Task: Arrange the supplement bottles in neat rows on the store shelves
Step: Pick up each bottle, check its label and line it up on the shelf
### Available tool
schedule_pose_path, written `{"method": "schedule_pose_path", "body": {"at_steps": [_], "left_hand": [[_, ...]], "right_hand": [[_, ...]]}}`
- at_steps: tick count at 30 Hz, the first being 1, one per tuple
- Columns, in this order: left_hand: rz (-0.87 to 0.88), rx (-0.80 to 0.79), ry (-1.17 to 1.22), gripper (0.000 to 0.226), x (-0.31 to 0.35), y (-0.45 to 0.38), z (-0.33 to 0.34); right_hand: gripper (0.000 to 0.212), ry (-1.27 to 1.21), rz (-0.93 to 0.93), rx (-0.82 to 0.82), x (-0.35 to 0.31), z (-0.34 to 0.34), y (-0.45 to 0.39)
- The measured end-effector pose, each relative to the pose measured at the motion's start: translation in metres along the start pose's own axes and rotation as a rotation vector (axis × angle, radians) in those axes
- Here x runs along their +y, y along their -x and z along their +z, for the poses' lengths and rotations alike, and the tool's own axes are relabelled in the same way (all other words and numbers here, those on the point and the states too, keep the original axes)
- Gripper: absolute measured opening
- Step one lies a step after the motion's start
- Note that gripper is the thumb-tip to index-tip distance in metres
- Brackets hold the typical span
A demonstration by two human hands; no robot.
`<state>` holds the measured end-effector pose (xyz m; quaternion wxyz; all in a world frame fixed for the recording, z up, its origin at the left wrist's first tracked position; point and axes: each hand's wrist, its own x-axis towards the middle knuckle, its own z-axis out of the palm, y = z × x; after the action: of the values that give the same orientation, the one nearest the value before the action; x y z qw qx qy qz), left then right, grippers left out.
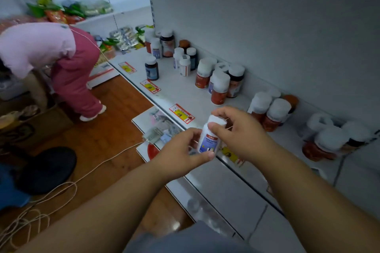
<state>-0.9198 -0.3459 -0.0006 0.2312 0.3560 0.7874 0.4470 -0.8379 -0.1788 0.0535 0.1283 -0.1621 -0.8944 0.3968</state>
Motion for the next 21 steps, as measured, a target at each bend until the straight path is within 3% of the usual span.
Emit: {"method": "schedule_pose_path", "body": {"at_steps": [6, 9, 13, 16, 21], "left_hand": [[0.115, -0.183, -0.042, 0.056, -0.026, -0.060, -0.018], [0.209, -0.244, -0.128, 0.054, -0.036, -0.092, -0.034], [0.354, -0.241, -0.288, 0.060, -0.054, -0.128, -0.063], [0.416, -0.149, -0.479, 0.075, -0.079, -0.156, -0.090], [0.472, -0.177, -0.687, 0.092, -0.111, -0.199, -0.126]], "right_hand": [[0.019, 0.019, 0.158, 0.193, 0.003, -0.003, -0.040], [0.025, 0.061, 0.248, 0.272, -0.004, 0.007, -0.051], [0.030, 0.124, 0.319, 0.339, -0.013, 0.033, -0.070], [0.033, 0.177, 0.322, 0.374, -0.018, 0.062, -0.099], [0.040, 0.212, 0.350, 0.285, -0.022, 0.108, -0.160]]}}
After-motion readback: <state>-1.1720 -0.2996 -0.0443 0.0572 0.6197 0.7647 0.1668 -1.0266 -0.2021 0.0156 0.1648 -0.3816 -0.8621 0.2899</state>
